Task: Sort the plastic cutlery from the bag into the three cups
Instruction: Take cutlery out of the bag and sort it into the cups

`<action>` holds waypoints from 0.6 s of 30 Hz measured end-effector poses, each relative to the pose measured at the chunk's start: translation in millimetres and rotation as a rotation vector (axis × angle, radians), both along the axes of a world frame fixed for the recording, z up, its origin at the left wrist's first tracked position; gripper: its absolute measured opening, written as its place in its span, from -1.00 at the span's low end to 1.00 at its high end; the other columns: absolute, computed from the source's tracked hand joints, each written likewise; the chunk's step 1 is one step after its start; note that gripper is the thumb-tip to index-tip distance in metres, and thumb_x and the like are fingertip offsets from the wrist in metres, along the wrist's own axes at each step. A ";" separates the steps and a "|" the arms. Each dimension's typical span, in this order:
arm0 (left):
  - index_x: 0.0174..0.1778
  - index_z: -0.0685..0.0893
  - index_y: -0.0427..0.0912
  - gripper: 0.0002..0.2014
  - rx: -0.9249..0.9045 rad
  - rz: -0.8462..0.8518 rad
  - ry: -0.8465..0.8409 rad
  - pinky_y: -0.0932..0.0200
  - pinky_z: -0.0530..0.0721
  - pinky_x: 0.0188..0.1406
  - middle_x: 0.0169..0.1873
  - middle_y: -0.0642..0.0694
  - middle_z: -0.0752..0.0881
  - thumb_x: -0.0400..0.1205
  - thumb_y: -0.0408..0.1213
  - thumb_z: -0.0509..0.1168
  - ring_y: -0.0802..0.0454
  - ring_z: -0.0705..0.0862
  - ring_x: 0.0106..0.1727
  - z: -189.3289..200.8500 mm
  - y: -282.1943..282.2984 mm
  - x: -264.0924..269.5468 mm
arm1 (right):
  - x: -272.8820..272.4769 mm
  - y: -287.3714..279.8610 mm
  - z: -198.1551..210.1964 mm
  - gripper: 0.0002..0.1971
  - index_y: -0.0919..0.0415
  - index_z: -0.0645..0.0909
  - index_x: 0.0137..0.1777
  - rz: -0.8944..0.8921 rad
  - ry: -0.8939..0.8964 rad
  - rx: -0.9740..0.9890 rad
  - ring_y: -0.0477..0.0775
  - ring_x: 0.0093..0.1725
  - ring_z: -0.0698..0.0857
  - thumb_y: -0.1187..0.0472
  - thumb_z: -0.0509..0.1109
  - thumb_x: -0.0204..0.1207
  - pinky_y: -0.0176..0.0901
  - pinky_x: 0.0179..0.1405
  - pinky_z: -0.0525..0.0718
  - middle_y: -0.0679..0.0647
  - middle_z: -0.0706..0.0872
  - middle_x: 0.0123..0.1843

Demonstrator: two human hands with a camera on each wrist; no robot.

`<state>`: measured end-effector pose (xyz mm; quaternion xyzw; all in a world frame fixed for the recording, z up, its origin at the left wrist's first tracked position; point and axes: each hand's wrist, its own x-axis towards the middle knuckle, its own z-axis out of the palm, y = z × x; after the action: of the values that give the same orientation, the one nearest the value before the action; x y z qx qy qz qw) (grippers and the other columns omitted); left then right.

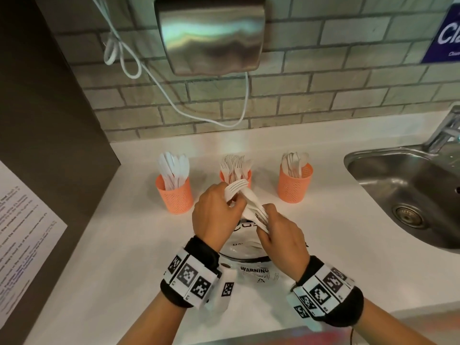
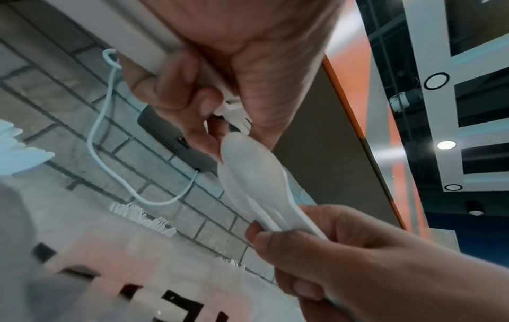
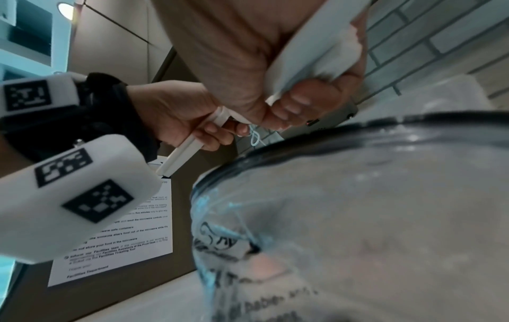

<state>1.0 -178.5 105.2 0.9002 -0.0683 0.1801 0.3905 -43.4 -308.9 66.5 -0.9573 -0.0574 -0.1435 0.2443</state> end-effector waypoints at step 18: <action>0.02 0.53 -0.29 -0.90 -0.859 -0.156 0.372 0.50 0.35 -0.75 -0.51 -0.04 0.48 0.62 -0.40 0.26 0.29 0.47 -0.70 11.9 -2.8 0.9 | -2.3 0.1 5.0 -0.78 0.08 0.29 -0.03 0.166 0.111 0.330 -0.29 -0.46 0.52 0.00 0.24 0.58 -0.40 -0.46 0.43 -0.16 0.38 -0.50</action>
<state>1.9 -181.4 117.0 0.6666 0.0160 -0.0023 0.7453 -45.6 -308.8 71.5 -0.9026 -0.0984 -0.0773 0.4119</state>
